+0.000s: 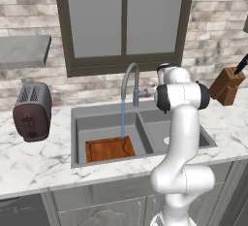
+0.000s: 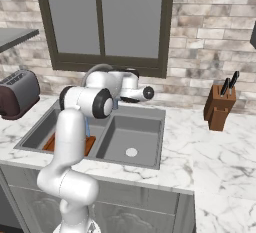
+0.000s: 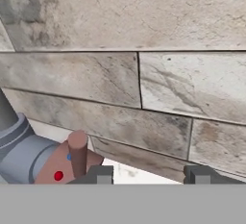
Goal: Turn on the sink faucet with hot water and rinse the cutting board for ten seconds, then turn off the faucet. Push the cutting board to reach the water if necessary.
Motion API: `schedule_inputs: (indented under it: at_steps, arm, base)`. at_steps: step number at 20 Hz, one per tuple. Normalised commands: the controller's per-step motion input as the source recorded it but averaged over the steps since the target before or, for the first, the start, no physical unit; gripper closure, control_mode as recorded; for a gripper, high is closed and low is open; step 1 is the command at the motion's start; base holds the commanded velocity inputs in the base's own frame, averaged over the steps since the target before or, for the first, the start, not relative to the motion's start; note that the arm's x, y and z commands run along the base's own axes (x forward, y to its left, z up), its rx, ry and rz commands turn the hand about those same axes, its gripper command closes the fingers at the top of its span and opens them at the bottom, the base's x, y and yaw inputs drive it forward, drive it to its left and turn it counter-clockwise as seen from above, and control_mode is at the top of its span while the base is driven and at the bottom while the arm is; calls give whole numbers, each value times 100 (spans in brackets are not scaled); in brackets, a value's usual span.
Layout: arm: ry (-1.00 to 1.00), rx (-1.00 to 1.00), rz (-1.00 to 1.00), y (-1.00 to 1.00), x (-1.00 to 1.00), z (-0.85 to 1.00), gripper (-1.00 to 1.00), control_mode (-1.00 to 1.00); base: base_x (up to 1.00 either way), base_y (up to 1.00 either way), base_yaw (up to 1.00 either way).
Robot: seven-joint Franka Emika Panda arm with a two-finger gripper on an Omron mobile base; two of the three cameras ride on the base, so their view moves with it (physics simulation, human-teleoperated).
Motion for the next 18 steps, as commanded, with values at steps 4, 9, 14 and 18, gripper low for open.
schedule_inputs:
  at_steps: [4, 9, 14, 18]
  arm:
    - [0, -1, 0, 87, 22, 15, -100, -100]
    - [0, -1, 0, 84, 25, 16, -100, -100]
    - [0, -1, 0, 87, 24, 15, -100, -100]
    - [0, -1, 0, 86, 21, 12, -100, -100]
  base:
    - [0, 0, 0]
    - [0, 0, 0]
    - [0, 0, 0]
    - [0, 0, 0]
